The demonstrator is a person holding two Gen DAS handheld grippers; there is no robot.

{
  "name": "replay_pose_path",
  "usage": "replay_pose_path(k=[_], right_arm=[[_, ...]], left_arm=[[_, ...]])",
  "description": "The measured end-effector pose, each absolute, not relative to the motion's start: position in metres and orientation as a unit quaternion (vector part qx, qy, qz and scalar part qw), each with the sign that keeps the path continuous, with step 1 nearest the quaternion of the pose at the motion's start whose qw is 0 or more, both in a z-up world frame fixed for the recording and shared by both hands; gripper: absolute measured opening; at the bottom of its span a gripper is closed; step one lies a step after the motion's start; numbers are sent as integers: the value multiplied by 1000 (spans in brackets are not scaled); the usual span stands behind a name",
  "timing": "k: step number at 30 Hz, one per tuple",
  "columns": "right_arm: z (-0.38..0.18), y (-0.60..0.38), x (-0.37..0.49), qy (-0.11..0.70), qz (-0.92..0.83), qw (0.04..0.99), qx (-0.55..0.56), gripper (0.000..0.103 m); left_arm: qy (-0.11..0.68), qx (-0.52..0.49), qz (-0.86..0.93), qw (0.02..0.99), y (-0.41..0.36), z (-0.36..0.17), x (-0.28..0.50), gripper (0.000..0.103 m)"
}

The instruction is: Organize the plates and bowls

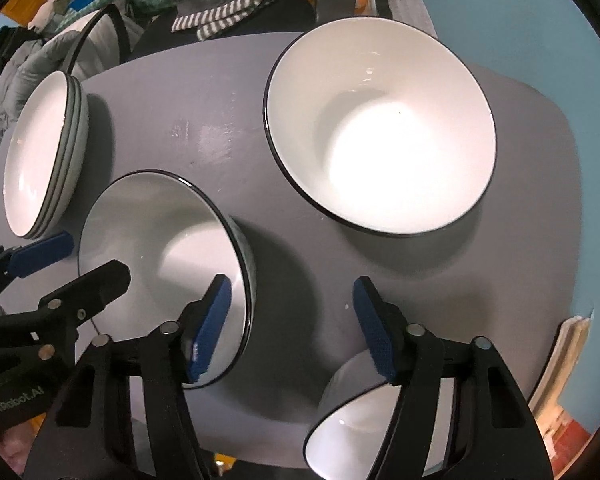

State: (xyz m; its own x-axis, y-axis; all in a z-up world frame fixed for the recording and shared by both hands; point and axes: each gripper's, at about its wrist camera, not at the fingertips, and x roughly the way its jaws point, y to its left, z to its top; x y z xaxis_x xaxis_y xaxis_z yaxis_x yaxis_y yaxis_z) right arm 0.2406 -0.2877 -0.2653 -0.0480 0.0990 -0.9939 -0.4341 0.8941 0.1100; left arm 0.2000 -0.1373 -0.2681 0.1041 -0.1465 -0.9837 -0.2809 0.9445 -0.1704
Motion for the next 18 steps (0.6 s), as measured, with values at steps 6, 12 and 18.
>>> replay_pose_path(k=[6, 12, 18], right_arm=[[-269, -289, 241, 705, 210, 669, -104, 50], [-272, -288, 242, 703, 215, 669, -107, 43], [-273, -285, 244, 705, 222, 665, -107, 30]], left_arm=[[667, -176, 57, 721, -136, -274, 198, 73], [669, -176, 53, 720, -140, -275, 194, 65], [676, -190, 50, 710, -140, -282, 193, 46]])
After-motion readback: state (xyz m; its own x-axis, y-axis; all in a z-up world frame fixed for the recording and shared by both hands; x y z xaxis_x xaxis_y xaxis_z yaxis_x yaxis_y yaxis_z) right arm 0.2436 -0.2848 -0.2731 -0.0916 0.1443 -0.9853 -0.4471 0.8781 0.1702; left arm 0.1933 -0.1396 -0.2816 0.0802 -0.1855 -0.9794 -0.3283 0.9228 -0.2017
